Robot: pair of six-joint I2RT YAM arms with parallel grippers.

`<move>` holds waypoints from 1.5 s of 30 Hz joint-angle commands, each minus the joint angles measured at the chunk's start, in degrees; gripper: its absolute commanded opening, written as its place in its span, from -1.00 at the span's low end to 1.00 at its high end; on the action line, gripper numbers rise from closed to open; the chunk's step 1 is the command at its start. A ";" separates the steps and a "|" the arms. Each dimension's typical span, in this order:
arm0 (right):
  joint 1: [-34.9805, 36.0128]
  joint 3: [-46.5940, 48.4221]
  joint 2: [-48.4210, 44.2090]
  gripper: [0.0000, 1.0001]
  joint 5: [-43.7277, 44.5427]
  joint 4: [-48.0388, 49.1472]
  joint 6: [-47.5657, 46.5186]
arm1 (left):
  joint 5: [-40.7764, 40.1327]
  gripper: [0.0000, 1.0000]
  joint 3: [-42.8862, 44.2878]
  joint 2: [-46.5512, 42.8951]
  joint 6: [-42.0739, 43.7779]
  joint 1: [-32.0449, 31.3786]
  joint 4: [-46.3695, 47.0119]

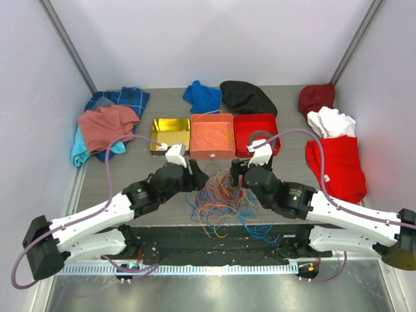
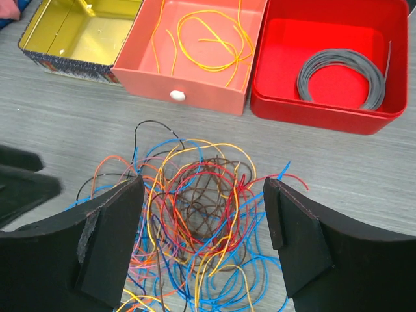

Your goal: Untangle the cables

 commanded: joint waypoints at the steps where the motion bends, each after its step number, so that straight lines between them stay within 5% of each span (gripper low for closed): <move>1: -0.55 1.06 0.63 0.64 -0.41 -2.68 3.72 | -2.89 0.24 -4.50 -10.48 -5.64 0.34 -0.82; 10: -0.46 -1.04 -0.42 0.52 -12.88 -11.50 11.55 | -2.11 0.24 -6.79 -13.42 -5.90 0.25 -1.80; 18: -0.46 -3.42 -2.02 0.45 -15.18 -14.04 12.96 | -0.26 0.23 -7.58 -12.01 -5.55 0.25 -0.74; 22: -0.46 -3.68 0.19 0.09 -15.10 -13.79 13.58 | -0.87 0.23 -8.20 -12.19 -5.46 0.16 -0.48; 26: -0.46 -1.76 1.42 -0.54 -13.95 -11.50 11.65 | -0.61 0.23 -8.20 -12.01 -5.46 0.25 -0.39; 29: -0.46 3.16 3.70 -0.97 -12.03 -11.58 8.93 | -0.69 0.23 -8.37 -12.71 -5.29 0.25 -0.74; 35: -0.46 21.60 5.98 -0.98 -8.68 -7.64 -2.58 | -1.40 0.22 -8.81 -16.22 -5.02 0.25 -1.88; 45: -0.46 57.91 18.55 -0.98 -15.96 -2.53 -20.52 | -6.66 0.22 -9.25 -25.10 -5.37 0.25 -8.47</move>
